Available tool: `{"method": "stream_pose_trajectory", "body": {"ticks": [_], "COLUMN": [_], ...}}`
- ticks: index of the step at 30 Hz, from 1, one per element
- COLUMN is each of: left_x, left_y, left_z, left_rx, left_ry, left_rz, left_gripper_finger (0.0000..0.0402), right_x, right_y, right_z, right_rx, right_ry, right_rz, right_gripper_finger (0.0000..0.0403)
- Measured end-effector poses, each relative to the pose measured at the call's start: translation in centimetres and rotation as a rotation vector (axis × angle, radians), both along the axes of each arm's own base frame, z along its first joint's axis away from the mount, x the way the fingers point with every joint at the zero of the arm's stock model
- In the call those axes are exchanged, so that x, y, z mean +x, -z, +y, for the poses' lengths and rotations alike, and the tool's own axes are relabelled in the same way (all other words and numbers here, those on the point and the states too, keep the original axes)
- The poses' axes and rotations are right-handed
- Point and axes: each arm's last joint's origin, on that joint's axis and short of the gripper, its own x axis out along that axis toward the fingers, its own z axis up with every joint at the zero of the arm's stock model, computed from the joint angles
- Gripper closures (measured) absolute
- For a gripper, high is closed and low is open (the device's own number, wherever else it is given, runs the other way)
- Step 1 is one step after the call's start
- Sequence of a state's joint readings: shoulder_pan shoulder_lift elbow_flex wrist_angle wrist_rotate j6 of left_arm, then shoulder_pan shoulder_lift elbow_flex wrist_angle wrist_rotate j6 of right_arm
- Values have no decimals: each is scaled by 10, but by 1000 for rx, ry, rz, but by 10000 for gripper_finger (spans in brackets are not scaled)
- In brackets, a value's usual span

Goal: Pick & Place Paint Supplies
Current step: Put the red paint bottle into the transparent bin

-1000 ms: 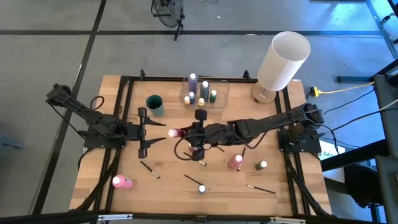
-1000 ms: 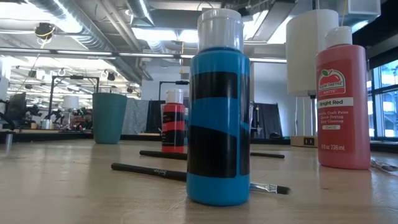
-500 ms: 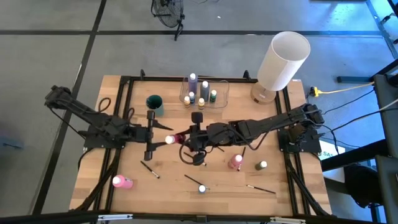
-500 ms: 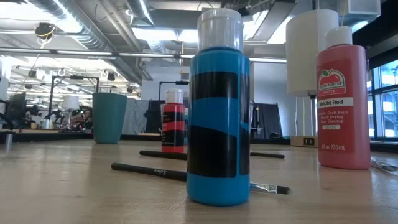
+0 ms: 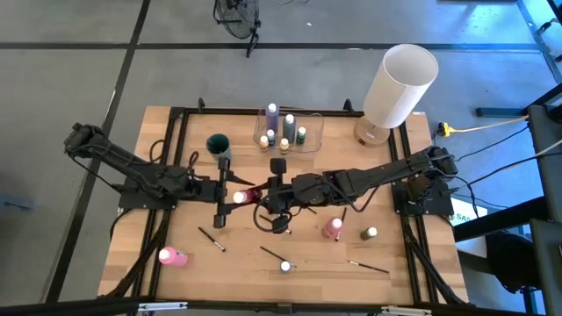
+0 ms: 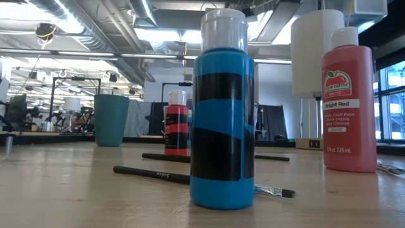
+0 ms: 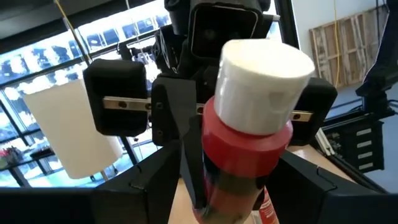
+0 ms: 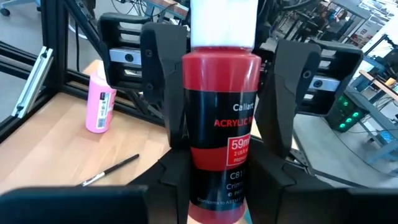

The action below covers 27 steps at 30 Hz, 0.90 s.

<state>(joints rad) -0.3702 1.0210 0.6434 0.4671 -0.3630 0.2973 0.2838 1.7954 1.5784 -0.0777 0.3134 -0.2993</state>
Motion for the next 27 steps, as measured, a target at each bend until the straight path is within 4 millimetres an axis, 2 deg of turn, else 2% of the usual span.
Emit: {"method": "stream_pose_trajectory", "body": {"ticks": [10, 17, 20, 23, 27], "left_x": [-2, -1, -2, -1, -3], "left_y": [-3, -3, -2, -2, -1], "left_z": [-4, -4, -4, -3, -4], "left_rx": [68, 68, 71, 68, 57], "left_ry": [0, -22, -26, -44, -160], "left_rz": [-33, -27, -25, -21, -2], "left_gripper_finger": [194, 252, 282, 285, 285], "right_x": [0, 0, 0, 0, -2], "right_y": [0, 2, 2, 3, 7], "right_z": [-1, -2, -3, -5, -6], "right_rx": [4, -3, -8, -8, -40], "right_ry": [1, 6, 6, 19, 114], "right_rz": [1, 19, 23, 33, 70], "right_gripper_finger": [292, 287, 272, 248, 207]}}
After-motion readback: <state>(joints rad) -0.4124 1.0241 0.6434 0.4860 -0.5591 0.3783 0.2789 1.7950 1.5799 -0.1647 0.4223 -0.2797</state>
